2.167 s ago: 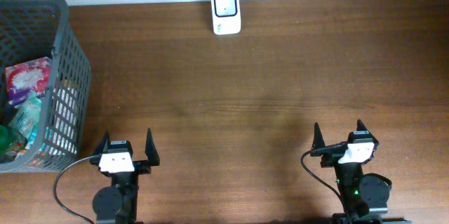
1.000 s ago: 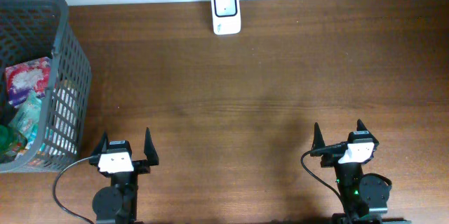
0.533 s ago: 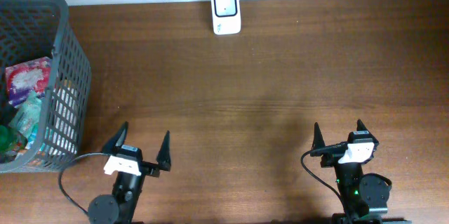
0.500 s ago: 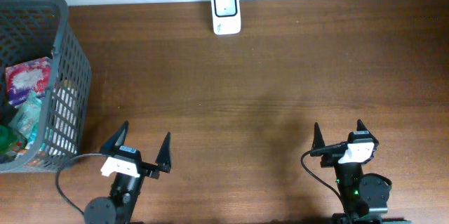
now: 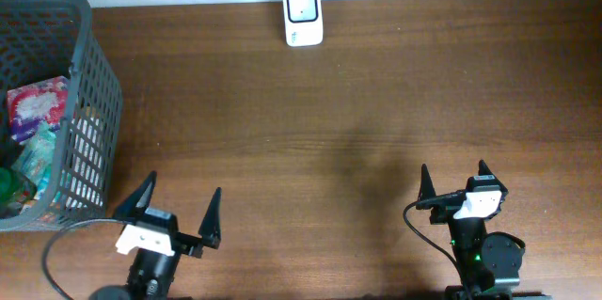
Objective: Scan the item barcode
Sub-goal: 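Move the left gripper into the grey basket toward a white tube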
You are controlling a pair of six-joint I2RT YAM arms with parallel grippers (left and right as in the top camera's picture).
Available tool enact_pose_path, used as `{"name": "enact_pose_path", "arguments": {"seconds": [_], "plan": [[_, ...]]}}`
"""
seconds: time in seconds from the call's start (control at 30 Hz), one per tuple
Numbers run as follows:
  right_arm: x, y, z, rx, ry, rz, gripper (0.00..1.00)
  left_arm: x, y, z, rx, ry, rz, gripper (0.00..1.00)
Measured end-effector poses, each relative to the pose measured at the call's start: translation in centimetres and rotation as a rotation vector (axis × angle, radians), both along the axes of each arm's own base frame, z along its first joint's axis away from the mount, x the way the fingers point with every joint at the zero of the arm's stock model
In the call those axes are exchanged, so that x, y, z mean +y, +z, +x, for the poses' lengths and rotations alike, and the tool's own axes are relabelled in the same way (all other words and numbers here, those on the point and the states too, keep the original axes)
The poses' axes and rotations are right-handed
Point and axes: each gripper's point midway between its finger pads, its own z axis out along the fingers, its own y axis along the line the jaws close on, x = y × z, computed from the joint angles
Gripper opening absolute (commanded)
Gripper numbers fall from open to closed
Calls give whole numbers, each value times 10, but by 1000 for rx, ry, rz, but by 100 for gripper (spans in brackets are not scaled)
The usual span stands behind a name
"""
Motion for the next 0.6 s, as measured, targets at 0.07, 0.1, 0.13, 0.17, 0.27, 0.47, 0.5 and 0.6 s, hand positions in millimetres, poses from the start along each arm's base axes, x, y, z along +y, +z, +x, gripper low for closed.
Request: {"name": "enact_pose_path", "arguments": {"seconds": [0.07,0.1,0.13,0.17,0.27,0.47,0.5,0.6], "plan": [[0,0,0,0,0,0,99,2,7,5,81,11,42,99],[0,0,0,2,0,-1,99,5,18,10,125,30,73,99],[0,0,0,1,0,0,99,8,24,12,150,42,89,99],[0,0,0,2,0,-1,99,11,35,15,190,61,113,99],[0,0,0,2,0,0,99,15,66,19,164,84,138,98],[0,-1,0,2,1,0,99,21,135,27,393,87,210,99],[0,-1,0,2,1,0,99,20,140,49,438,75,222,99],[0,-1,0,3,1,0,99,54,129,104,626,244,183,99]]}}
